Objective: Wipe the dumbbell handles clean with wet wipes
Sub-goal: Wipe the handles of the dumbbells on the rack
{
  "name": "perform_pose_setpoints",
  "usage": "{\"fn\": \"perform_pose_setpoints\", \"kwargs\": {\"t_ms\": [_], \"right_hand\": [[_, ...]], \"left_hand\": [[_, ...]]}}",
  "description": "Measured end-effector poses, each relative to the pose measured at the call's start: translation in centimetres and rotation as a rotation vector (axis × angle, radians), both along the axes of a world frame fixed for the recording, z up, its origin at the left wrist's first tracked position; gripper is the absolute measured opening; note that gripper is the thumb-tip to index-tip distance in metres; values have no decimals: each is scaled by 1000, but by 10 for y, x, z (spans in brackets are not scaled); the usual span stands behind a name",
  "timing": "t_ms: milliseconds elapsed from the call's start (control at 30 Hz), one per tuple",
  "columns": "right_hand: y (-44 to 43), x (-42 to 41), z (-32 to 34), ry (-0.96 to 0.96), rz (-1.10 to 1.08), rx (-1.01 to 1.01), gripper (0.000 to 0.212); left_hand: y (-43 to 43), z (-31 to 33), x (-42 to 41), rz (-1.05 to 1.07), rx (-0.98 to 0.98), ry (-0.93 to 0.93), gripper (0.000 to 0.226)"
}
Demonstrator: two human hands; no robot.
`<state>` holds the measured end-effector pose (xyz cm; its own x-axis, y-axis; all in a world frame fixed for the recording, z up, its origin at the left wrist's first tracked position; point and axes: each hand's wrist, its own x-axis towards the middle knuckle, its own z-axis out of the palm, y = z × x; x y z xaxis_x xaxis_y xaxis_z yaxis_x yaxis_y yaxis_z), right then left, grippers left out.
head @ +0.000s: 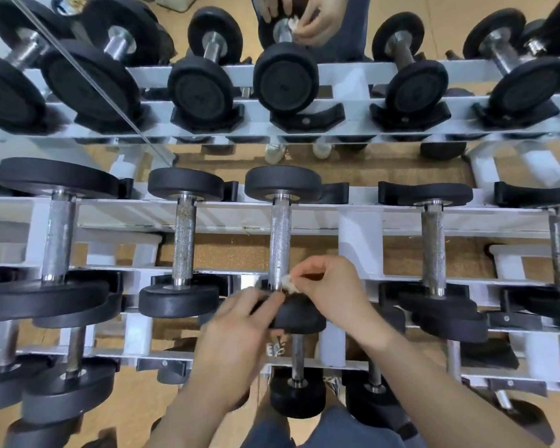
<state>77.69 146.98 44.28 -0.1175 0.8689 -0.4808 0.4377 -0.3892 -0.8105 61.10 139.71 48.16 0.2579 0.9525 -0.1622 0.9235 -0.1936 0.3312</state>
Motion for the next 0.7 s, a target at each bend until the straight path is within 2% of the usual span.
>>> {"fn": "perform_pose_setpoints", "kwargs": {"t_ms": [133, 233, 333, 467, 567, 700], "right_hand": [[22, -41, 2, -1, -245, 220, 13], [14, -53, 0, 44, -183, 227, 8], [-15, -48, -3, -29, -83, 232, 10], [21, -62, 1, -65, -271, 374, 15], [54, -72, 5, 10, -414, 335, 13], [19, -66, -2, 0, -396, 327, 13]], "left_hand": [[-5, -10, -42, 113, -42, -218, 66], [-5, -15, -60, 91, -57, -222, 71], [-5, -18, -59, 47, -43, -252, 77], [-8, -24, -56, 74, -10, -290, 74], [-8, -25, -57, 75, -11, -282, 74], [-7, -20, -48, 36, 31, -270, 73]]}}
